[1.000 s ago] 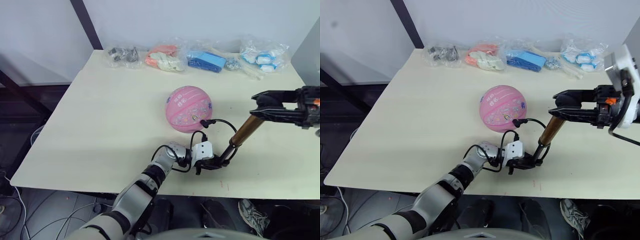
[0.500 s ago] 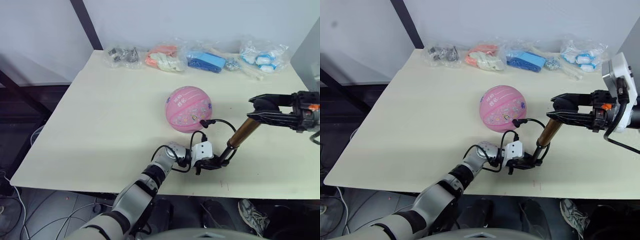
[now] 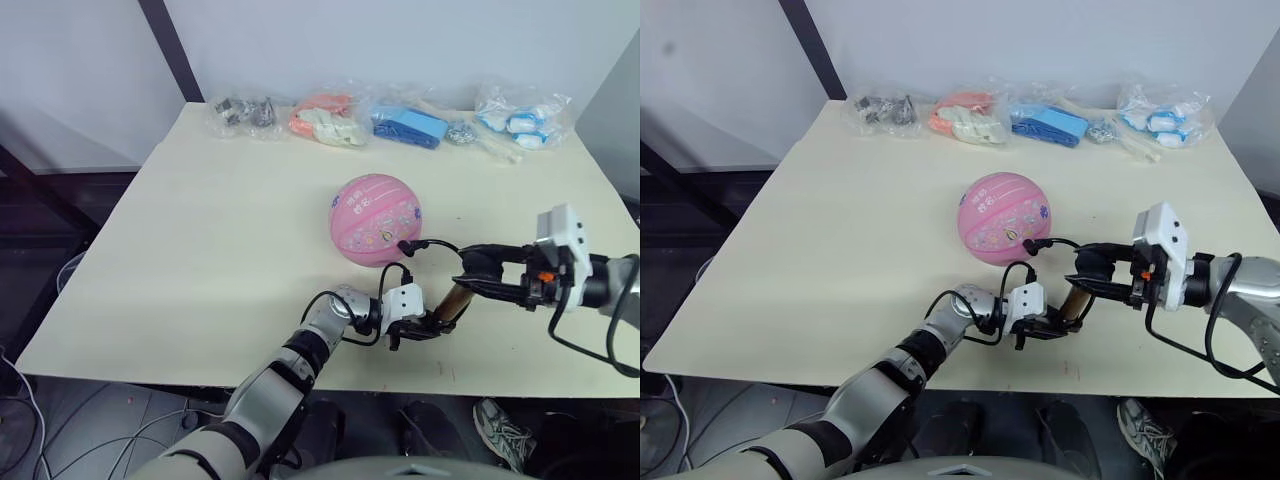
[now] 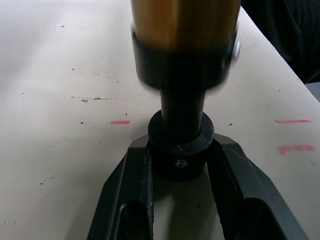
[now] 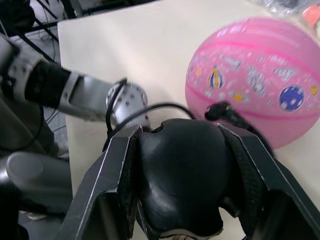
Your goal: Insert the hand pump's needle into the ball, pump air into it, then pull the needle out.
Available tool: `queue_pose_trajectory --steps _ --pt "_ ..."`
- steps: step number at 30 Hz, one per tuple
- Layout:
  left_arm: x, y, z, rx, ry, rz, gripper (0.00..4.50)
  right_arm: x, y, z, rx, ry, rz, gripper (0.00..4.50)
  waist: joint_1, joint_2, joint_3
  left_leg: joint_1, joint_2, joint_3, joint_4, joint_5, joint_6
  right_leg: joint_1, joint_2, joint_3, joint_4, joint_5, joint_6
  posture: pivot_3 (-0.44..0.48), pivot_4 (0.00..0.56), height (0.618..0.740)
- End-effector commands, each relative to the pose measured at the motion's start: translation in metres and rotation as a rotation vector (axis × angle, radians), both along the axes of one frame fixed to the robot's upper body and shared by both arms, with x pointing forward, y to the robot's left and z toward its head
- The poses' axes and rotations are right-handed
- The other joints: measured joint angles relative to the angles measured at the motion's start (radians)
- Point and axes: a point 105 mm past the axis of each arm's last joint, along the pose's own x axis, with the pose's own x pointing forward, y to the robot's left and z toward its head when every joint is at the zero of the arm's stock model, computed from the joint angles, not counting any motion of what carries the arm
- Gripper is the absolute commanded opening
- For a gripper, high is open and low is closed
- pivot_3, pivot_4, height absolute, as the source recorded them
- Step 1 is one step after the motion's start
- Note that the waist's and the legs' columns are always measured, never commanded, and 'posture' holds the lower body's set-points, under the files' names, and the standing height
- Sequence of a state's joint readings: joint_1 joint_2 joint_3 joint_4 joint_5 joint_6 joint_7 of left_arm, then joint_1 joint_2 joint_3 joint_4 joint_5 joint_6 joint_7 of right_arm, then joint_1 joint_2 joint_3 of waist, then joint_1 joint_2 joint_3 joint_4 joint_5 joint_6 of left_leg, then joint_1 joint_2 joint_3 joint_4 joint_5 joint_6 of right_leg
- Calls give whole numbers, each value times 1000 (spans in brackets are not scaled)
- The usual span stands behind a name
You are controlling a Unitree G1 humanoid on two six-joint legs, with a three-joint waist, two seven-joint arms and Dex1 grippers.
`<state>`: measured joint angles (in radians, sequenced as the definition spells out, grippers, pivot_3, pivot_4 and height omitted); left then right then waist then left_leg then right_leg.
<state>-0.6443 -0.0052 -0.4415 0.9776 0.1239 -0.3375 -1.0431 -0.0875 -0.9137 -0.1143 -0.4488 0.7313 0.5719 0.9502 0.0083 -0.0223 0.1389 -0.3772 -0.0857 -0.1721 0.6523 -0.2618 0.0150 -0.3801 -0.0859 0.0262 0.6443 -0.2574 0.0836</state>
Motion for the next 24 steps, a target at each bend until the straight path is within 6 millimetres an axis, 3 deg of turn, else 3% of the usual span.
queue_pose_trajectory --steps 1,6,9,15,24 --pt "-6 21 -28 115 68 26 1056 0 -5 -37 -67 88 -37 1945 -1 0 0 0 0 0 0 0 0 0 0 0 0 0 0 0 150 736" --pt "-6 21 -27 112 69 26 1056 -1 -4 -44 -73 76 -34 1945 -1 -1 -1 0 0 0 0 0 0 0 0 0 0 0 0 0 150 736" --pt "-6 21 -27 112 68 25 1056 0 -3 -34 -56 58 -31 1945 -1 -1 -1 0 0 0 0 0 0 0 0 0 0 0 0 0 150 736" --pt "-6 20 -27 111 69 25 1056 1 -11 30 -19 -38 -5 1945 1 3 2 -1 0 0 0 0 0 0 0 0 0 0 0 0 150 736" --pt "-7 18 -27 108 70 21 1056 -4 -24 92 -29 -100 -17 1945 4 6 5 -3 -1 0 0 0 0 -3 -2 0 0 0 -1 0 150 736"
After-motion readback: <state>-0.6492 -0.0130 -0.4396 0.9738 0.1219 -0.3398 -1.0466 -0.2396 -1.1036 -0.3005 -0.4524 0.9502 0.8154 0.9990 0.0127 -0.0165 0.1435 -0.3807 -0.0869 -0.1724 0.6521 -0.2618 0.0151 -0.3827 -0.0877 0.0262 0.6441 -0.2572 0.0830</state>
